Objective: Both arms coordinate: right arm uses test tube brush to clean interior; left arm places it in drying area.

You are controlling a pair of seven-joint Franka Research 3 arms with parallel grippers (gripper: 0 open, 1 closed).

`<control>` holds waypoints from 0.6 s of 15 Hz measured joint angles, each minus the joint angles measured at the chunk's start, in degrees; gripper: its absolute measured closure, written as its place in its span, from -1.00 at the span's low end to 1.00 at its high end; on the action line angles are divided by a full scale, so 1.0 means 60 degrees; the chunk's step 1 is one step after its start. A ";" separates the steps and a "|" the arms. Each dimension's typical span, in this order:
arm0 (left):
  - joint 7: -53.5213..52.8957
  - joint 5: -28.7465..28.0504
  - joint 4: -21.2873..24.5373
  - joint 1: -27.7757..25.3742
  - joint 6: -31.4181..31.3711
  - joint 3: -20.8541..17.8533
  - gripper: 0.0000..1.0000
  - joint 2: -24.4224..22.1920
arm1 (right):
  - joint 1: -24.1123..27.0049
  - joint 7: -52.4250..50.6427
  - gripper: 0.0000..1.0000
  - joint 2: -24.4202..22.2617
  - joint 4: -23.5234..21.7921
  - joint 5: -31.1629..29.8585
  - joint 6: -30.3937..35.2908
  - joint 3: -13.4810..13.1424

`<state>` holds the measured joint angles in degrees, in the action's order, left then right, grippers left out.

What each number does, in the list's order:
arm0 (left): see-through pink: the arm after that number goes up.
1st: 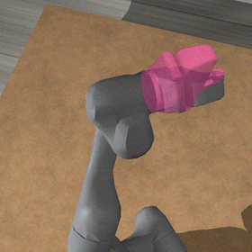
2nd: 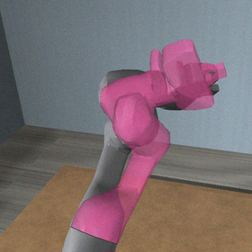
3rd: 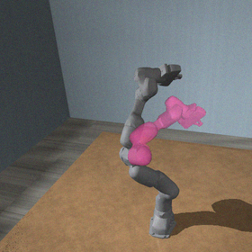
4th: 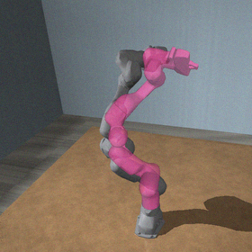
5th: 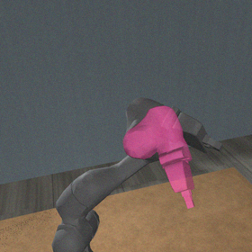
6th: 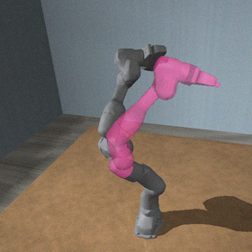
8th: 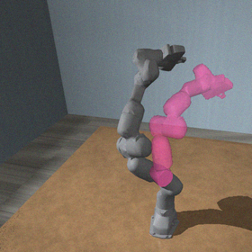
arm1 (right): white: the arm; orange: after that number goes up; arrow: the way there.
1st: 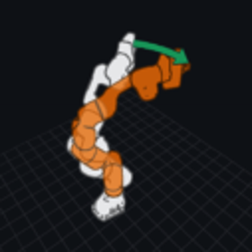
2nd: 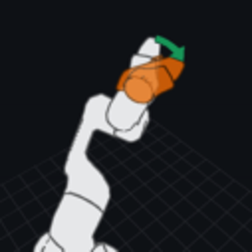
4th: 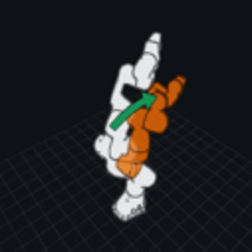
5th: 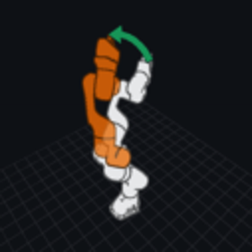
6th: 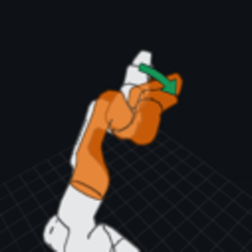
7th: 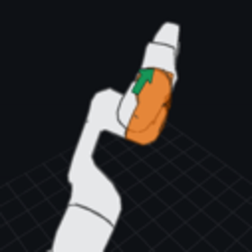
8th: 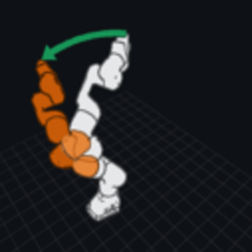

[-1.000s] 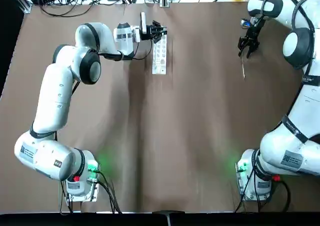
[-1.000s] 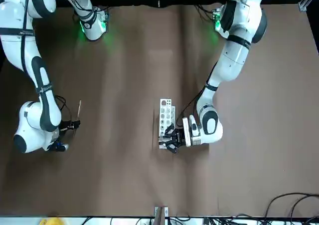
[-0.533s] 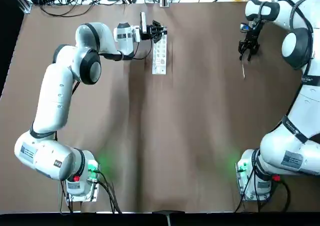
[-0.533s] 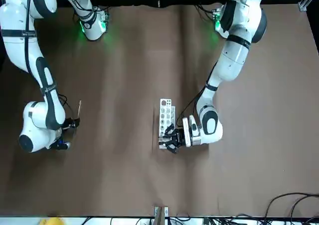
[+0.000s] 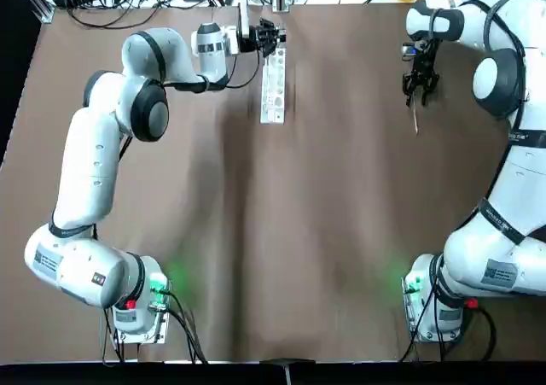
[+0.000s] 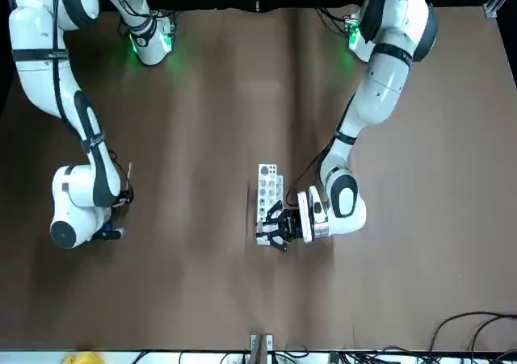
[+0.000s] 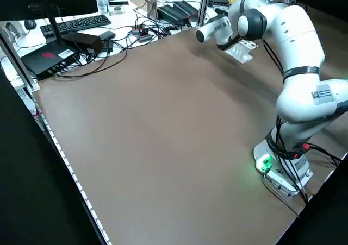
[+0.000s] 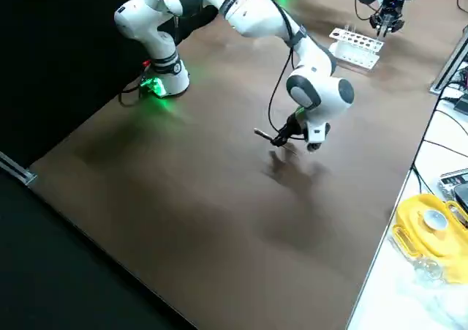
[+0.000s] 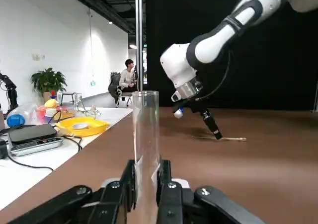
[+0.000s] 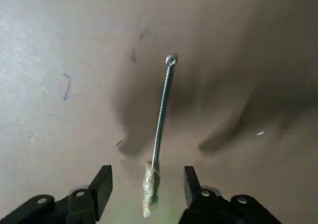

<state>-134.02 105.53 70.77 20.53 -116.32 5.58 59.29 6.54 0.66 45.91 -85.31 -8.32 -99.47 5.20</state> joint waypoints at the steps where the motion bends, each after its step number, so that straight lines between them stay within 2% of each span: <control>1: 0.0231 -0.0006 0.0067 0.0010 -0.0087 -0.0002 0.54 -0.0128 | -0.0081 0.0008 -0.34 -0.0019 0.0134 -0.0115 -0.0002 0.0005; 2: 0.0432 -0.0007 0.0169 0.0023 -0.0154 -0.0004 0.54 -0.0277 | -0.0133 0.0008 -0.44 -0.0062 0.0324 -0.0145 -0.0004 0.0021; 4: 0.0887 -0.0007 0.0435 0.0050 -0.0355 -0.0004 0.54 -0.0674 | -0.0178 0.0005 -0.51 -0.0205 0.0762 -0.0148 0.0003 0.0066; 7: 0.1787 -0.0007 0.0901 0.0075 -0.0637 -0.0006 0.54 -0.1412 | -0.0285 0.0000 -0.98 -0.0672 0.1227 -0.0145 -0.0001 0.0178; 9: 0.2592 -0.0013 0.1285 0.0081 -0.0746 -0.0006 0.54 -0.1946 | -0.0309 0.0004 -1.00 -0.1151 0.1381 -0.0106 0.0011 0.0323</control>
<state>-118.47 105.45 78.48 21.01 -120.79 5.54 47.61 4.69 0.69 39.00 -77.02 -8.96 -99.40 7.14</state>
